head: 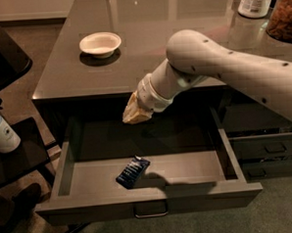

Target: Pick rxbar blueberry from top drawer and place on counter

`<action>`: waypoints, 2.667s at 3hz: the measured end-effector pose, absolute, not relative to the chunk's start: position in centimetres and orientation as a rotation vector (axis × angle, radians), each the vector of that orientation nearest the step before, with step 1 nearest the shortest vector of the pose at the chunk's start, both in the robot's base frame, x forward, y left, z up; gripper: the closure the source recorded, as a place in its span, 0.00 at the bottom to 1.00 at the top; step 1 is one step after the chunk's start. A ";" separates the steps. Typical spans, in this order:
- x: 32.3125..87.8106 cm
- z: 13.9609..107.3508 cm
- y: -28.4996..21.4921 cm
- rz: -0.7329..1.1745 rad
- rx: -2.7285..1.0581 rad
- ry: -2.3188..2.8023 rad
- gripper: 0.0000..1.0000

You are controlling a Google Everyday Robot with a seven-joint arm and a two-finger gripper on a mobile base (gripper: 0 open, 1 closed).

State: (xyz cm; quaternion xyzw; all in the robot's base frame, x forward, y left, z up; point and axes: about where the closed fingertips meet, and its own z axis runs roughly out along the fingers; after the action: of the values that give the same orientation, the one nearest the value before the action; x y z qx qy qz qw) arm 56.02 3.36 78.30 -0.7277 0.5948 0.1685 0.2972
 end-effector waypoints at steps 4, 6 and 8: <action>50.6 72.8 4.9 0.391 -2.230 1.403 0.00; 53.5 67.3 8.3 0.124 -2.275 1.284 0.00; 53.8 66.9 7.3 0.102 -2.339 1.272 0.00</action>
Offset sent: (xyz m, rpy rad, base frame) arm -0.0276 -0.0047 -0.0340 -0.1221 0.0063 0.3016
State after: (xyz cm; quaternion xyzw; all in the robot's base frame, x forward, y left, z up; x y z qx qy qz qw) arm 53.78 7.33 66.93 -0.8530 0.4640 0.0371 0.2361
